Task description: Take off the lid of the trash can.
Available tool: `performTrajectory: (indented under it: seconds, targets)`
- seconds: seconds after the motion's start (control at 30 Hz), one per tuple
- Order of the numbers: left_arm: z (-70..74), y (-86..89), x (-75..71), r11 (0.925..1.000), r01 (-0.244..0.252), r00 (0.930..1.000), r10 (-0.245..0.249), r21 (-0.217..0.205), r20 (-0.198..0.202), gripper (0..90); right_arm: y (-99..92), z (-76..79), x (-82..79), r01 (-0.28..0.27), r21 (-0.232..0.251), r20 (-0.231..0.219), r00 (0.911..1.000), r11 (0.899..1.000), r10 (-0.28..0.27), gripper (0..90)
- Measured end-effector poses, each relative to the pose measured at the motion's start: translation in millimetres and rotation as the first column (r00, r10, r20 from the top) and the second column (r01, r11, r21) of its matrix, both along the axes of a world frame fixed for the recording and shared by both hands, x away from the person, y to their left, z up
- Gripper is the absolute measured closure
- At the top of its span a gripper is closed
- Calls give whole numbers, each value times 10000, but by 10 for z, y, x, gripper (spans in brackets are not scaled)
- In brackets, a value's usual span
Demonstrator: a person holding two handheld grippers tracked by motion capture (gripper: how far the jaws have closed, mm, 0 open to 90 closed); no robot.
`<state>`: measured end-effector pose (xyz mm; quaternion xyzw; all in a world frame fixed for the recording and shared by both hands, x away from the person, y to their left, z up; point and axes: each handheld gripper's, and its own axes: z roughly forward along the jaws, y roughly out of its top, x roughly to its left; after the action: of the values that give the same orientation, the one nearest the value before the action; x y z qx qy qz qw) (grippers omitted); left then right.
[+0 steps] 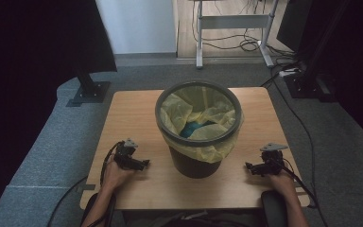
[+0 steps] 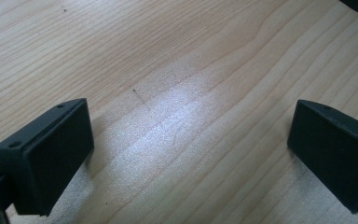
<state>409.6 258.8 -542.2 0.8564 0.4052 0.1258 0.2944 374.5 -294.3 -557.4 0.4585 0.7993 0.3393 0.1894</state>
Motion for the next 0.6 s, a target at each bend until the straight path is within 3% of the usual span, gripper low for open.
performTrajectory:
  seconds: [0.17,0.43,0.6]
  targets:
    - [29,1,27,9998,-47,9998,43,-179,-202,29,0,0,0,-1,-1,3,10000,10000,1,0]
    - [173,-19,57,9998,-35,9999,37,-213,112,57,0,0,0,1,-2,0,10000,10000,-1,0]
    - [301,-29,107,9991,70,10000,-70,-424,3,58,0,0,0,-1,-3,0,10000,10000,1,0]
